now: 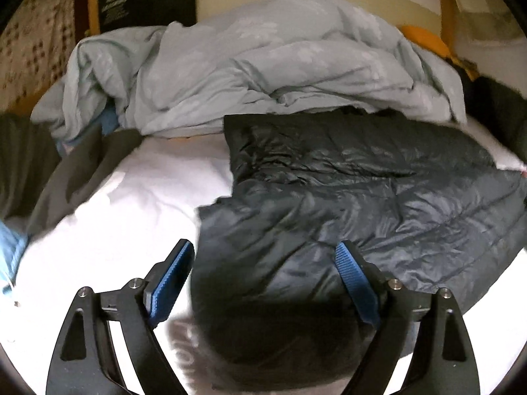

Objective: Fold large clothes

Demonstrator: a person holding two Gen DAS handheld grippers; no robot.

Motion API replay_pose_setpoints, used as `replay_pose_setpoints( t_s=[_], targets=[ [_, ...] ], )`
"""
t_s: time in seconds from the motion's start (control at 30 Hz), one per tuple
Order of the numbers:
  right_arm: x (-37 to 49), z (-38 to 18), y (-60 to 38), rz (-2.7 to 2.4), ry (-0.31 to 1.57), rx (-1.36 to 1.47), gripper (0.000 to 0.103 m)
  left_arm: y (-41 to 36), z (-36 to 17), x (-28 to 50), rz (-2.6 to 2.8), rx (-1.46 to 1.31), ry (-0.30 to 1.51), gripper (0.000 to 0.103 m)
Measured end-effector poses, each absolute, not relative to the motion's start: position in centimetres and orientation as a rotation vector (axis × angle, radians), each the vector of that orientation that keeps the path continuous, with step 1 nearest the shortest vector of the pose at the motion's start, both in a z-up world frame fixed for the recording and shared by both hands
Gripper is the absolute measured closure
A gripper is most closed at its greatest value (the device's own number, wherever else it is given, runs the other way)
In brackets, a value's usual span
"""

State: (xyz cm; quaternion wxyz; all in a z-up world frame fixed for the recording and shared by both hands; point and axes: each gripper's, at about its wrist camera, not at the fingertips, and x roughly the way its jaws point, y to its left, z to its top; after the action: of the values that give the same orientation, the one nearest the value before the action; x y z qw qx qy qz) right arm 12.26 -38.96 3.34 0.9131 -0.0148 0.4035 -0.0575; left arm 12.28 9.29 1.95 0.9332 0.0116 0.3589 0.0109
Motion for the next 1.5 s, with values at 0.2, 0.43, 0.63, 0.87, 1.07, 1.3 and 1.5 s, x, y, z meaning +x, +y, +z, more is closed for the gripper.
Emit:
replay_pose_setpoints(
  t_s=[0.2,0.43,0.63,0.87,1.07,1.3,1.5],
  targets=[
    [12.0,2.7,-38.3,0.073,0.882,0.100,0.021,11.1,2.3,11.0,-0.056,-0.131,0.790,0.016],
    [13.1,0.7,-38.7,-0.022,0.930,0.110,0.060,9.5,-1.2,12.3,-0.058,-0.144,0.902,0.025],
    [13.4,-0.3,-40.6,-0.052,0.979,0.205,0.057,9.6,-1.2,11.8,-0.026,-0.113,0.842,0.019],
    [10.4,4.3,-40.0,-0.048,0.742,0.158,0.053,6.3,4.1,7.3,-0.084,0.039,0.559,0.021],
    [9.2,5.5,-37.4,0.070,0.672,0.120,0.033,6.6,5.0,6.5,-0.089,-0.038,0.563,0.021],
    [7.1,4.7,-32.4,0.135,0.708,-0.060,0.017,6.3,5.3,2.8,-0.118,-0.044,0.532,0.021],
    [6.1,5.1,-36.1,-0.053,0.676,0.106,0.017,8.5,3.1,3.3,-0.049,-0.189,0.635,0.012]
  ],
)
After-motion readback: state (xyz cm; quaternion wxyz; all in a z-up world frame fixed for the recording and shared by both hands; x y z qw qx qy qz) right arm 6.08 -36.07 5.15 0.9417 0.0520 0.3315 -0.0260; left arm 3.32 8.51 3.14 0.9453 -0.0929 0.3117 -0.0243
